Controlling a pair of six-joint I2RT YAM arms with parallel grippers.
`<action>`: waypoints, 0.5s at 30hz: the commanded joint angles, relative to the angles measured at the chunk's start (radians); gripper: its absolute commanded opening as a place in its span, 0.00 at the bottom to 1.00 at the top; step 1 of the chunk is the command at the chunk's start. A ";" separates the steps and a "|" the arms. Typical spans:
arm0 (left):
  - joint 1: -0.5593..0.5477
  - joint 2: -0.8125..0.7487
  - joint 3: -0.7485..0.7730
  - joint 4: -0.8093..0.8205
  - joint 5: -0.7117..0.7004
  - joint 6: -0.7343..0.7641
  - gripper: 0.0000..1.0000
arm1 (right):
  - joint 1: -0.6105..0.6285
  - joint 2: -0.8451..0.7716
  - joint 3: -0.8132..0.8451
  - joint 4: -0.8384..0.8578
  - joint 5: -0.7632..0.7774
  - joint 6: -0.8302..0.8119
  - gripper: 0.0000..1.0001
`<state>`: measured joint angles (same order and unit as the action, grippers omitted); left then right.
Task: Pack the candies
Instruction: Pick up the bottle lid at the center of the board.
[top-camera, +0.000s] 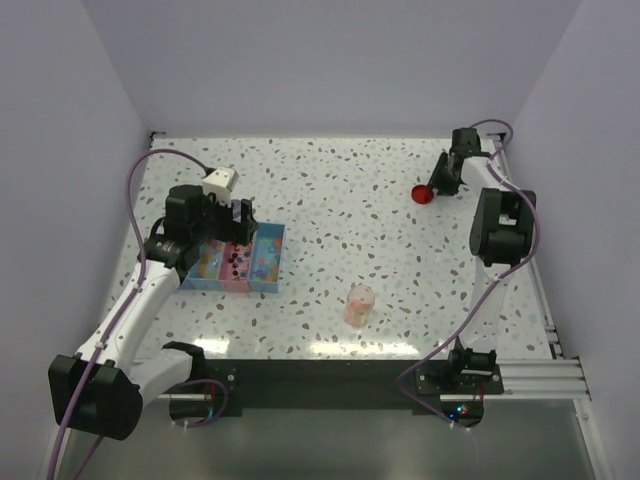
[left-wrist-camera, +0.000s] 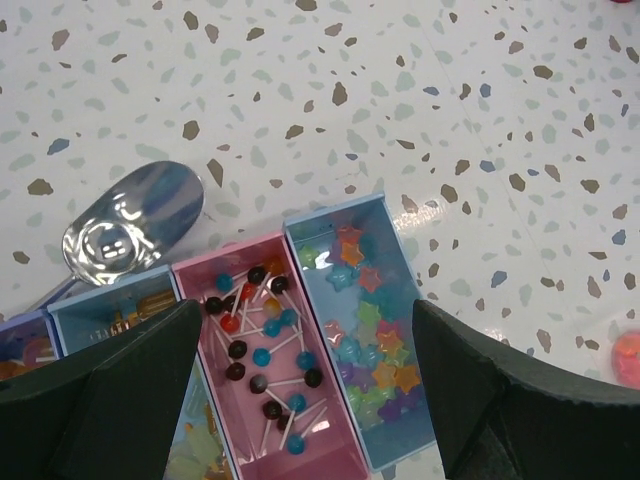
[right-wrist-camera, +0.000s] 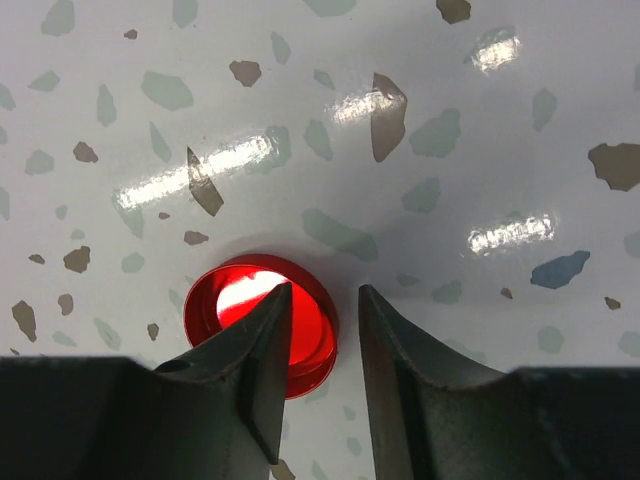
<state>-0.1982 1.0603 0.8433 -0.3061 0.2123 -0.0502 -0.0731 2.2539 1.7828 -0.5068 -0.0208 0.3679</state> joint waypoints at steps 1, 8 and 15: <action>-0.006 -0.005 0.008 0.055 0.038 -0.027 0.91 | -0.002 0.027 0.038 0.005 -0.021 0.006 0.31; -0.024 0.049 0.060 0.068 0.061 -0.054 0.90 | 0.002 -0.042 -0.049 -0.008 -0.018 -0.060 0.00; -0.086 0.130 0.145 0.075 0.065 -0.099 0.87 | 0.093 -0.235 -0.209 -0.009 0.064 -0.136 0.00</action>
<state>-0.2535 1.1732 0.9142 -0.2928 0.2489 -0.1089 -0.0437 2.1452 1.6169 -0.5007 -0.0074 0.2867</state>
